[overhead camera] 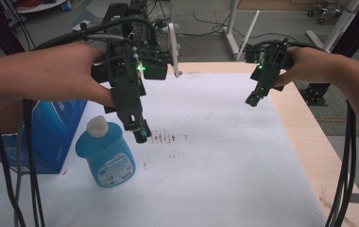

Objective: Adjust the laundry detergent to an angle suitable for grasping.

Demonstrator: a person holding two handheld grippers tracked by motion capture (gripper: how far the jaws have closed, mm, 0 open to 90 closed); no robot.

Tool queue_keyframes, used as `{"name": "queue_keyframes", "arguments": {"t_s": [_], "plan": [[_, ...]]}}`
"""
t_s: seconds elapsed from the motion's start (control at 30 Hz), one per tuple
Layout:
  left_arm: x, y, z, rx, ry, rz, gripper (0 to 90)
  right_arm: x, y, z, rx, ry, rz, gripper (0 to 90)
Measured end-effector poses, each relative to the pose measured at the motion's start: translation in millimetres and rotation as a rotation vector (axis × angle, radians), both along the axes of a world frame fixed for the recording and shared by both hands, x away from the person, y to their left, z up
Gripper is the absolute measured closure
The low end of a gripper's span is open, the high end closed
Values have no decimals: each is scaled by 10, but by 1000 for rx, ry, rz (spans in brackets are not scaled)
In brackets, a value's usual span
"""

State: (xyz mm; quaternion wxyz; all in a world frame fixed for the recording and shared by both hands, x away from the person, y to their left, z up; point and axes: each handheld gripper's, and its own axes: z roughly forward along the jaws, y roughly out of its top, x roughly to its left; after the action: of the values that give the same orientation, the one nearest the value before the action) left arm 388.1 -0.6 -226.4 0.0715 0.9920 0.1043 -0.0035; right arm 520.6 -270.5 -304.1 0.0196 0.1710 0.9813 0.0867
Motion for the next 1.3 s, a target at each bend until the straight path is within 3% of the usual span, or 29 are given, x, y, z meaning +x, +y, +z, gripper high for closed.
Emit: {"name": "queue_keyframes", "arguments": {"t_s": [0.83, 1.3], "plan": [[9, -5, 11, -6, -15, 2, 27, -14, 9, -4, 8, -1, 3, 25], [-68, 3, 57, -10, -34, 3, 27, -89, 10, 50, 13, -16, 4, 25]]}}
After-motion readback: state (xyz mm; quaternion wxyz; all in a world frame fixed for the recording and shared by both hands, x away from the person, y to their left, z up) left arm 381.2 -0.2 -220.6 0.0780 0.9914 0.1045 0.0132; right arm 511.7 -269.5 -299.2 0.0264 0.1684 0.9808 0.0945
